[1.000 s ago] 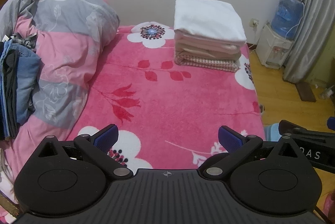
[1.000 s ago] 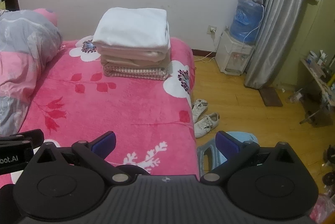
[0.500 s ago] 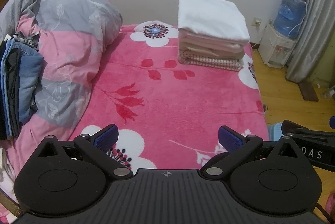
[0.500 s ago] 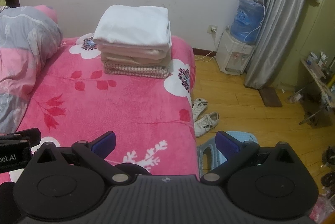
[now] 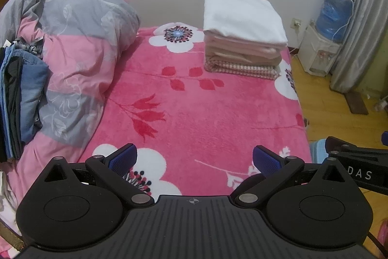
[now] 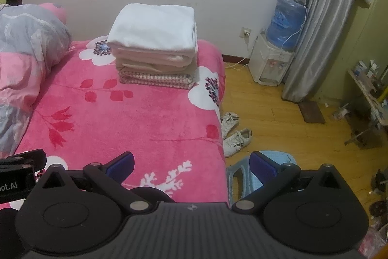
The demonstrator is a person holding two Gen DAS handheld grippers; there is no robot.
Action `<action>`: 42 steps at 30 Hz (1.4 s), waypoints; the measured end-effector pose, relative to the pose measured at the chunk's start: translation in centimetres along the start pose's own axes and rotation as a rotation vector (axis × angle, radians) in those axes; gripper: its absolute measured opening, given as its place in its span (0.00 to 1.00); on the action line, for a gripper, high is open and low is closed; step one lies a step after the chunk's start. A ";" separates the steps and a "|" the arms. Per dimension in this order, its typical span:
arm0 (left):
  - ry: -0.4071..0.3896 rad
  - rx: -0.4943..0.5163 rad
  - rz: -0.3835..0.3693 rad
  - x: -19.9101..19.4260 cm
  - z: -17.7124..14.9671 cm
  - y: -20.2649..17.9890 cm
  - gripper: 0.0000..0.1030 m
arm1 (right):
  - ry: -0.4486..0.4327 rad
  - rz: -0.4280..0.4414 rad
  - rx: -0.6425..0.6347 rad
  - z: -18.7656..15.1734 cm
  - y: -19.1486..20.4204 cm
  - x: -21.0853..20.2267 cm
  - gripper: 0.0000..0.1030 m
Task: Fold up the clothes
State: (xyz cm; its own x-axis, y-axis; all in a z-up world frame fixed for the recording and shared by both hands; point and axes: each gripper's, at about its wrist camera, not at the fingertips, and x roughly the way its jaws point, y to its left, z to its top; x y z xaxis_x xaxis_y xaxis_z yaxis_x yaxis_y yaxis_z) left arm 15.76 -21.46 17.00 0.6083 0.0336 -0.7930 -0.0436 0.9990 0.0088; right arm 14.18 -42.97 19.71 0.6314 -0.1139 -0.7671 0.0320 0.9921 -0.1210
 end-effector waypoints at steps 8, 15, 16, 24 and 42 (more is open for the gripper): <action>0.002 0.007 -0.001 0.0 0.1 -0.4 0.99 | 0.000 -0.005 0.007 -0.1 -0.4 0.0 1.00; 0.002 0.010 -0.001 0.1 0.1 -0.5 0.99 | 0.002 -0.005 0.010 -0.1 -0.5 0.1 1.00; 0.003 0.010 -0.001 0.1 0.1 -0.5 0.99 | 0.002 -0.005 0.010 -0.1 -0.6 0.1 1.00; 0.010 0.009 0.000 0.2 0.1 -0.5 0.99 | 0.007 -0.005 0.006 -0.2 -0.6 0.3 1.00; 0.015 0.003 -0.003 0.4 0.1 -0.3 0.99 | 0.010 -0.009 -0.006 -0.2 -0.2 0.2 1.00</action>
State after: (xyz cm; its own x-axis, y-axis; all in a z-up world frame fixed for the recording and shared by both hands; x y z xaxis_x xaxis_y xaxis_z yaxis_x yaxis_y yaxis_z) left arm 16.04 -21.75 16.74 0.5964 0.0305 -0.8021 -0.0394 0.9992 0.0088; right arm 14.12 -43.24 19.43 0.6237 -0.1234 -0.7719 0.0329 0.9907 -0.1319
